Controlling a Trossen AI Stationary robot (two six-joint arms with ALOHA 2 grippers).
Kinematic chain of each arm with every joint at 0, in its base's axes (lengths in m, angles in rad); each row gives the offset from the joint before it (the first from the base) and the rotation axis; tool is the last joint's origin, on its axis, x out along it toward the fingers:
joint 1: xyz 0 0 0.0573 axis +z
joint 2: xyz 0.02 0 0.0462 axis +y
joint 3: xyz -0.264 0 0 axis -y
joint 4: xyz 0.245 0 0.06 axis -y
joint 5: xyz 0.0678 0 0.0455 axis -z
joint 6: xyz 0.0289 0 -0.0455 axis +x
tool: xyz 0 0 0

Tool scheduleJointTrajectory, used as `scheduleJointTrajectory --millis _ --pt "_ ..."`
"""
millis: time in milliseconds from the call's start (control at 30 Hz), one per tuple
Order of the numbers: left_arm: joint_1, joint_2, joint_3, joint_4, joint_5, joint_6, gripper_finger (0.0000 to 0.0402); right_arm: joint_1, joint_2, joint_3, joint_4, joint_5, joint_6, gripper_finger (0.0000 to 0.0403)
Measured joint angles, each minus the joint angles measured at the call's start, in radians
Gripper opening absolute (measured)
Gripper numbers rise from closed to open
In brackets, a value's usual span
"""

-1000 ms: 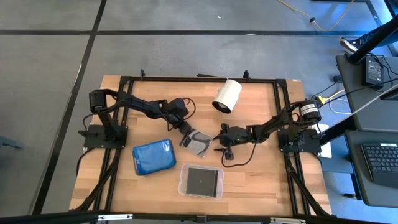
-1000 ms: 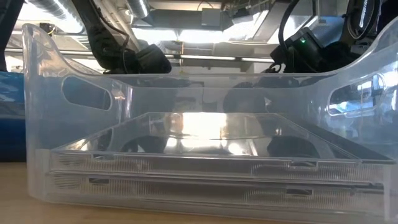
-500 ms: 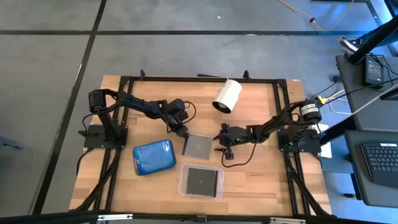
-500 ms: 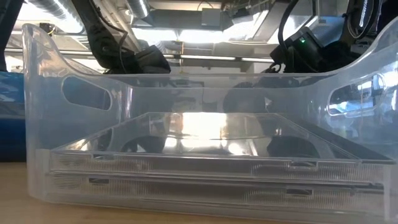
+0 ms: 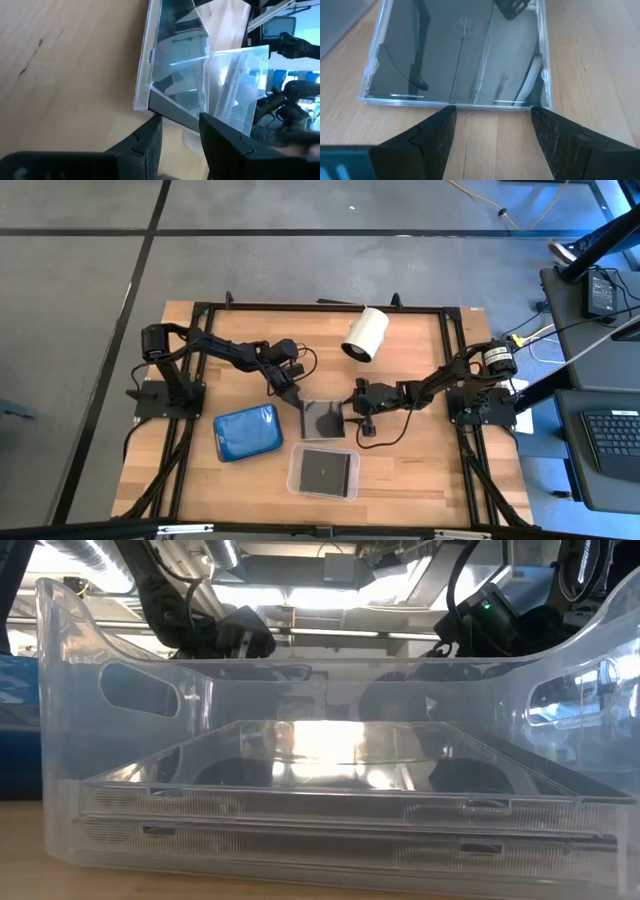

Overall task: Pick & place jewel cases by type
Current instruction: Put the black CD case into the transparent bin

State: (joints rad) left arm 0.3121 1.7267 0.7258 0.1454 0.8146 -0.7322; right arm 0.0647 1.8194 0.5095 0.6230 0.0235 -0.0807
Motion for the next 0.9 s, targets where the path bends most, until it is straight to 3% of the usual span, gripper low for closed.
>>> scheduleJointTrajectory --millis 300,600,900 --pt "0.002 0.000 0.000 0.009 -0.001 -0.008 0.0125 -0.001 0.000 0.000 -0.004 0.005 0.000 0.0267" --pt "0.004 -0.050 0.006 0.099 0.063 0.054 0.0125 -0.002 -0.001 -0.001 -0.011 0.004 -0.008 0.0267" --pt "-0.011 -0.098 0.013 0.145 -0.026 0.151 0.0125 -0.002 0.001 -0.002 0.014 0.005 -0.008 0.0267"
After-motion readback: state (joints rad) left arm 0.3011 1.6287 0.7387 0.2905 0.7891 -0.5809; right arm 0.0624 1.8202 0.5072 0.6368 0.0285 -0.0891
